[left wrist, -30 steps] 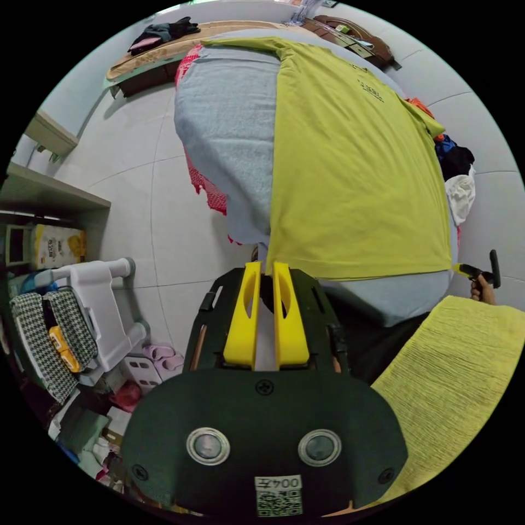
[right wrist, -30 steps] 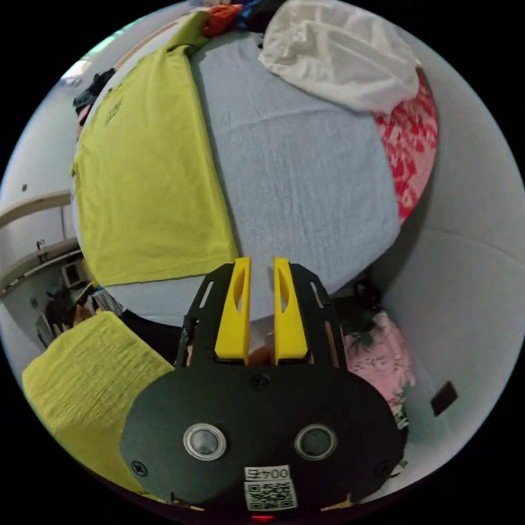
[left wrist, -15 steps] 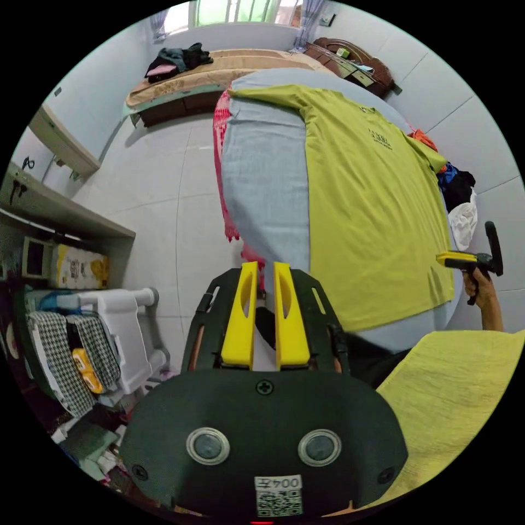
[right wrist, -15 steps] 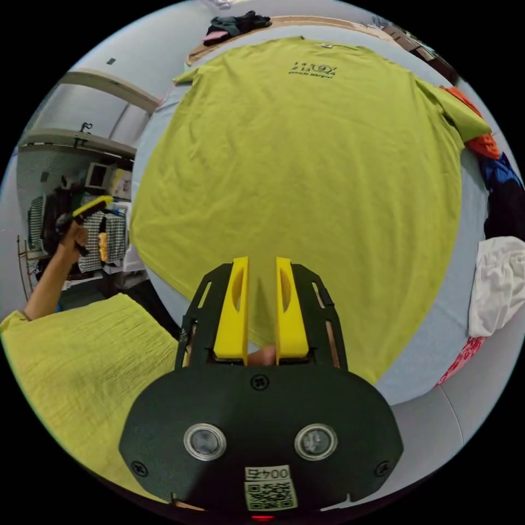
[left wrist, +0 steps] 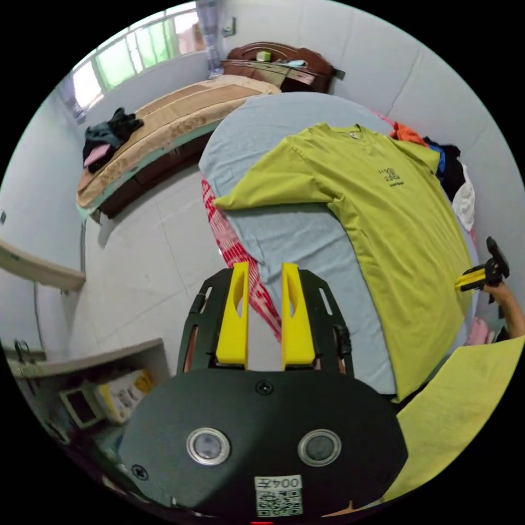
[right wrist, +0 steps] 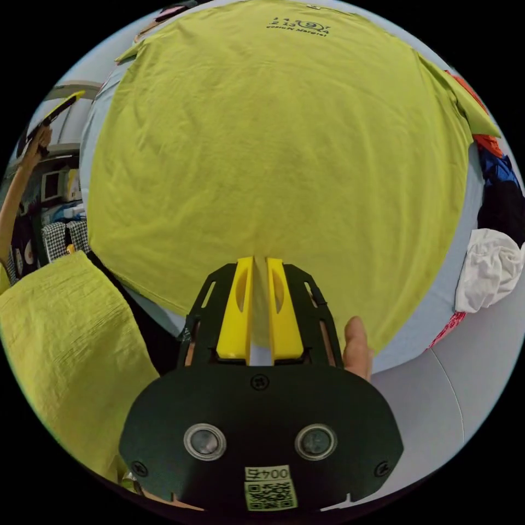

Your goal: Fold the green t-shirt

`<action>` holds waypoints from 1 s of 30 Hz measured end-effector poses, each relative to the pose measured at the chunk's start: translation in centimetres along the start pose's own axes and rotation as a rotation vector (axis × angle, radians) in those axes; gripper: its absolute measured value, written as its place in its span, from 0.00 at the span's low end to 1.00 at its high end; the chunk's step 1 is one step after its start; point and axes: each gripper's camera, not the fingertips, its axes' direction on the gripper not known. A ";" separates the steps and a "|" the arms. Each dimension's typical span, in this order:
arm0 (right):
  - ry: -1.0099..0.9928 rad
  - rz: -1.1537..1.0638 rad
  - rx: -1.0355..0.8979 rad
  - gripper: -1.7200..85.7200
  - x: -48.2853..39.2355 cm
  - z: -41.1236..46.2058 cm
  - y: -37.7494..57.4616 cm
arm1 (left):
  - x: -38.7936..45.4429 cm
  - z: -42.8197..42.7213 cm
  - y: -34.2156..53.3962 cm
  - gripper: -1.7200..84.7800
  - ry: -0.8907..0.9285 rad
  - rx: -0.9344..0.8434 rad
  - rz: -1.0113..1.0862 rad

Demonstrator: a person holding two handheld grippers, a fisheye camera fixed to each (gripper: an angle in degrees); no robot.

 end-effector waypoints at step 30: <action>-0.101 0.085 -0.067 0.07 2.9 5.2 -0.9 | -7.5 -8.2 -31.6 0.06 0.447 0.023 0.434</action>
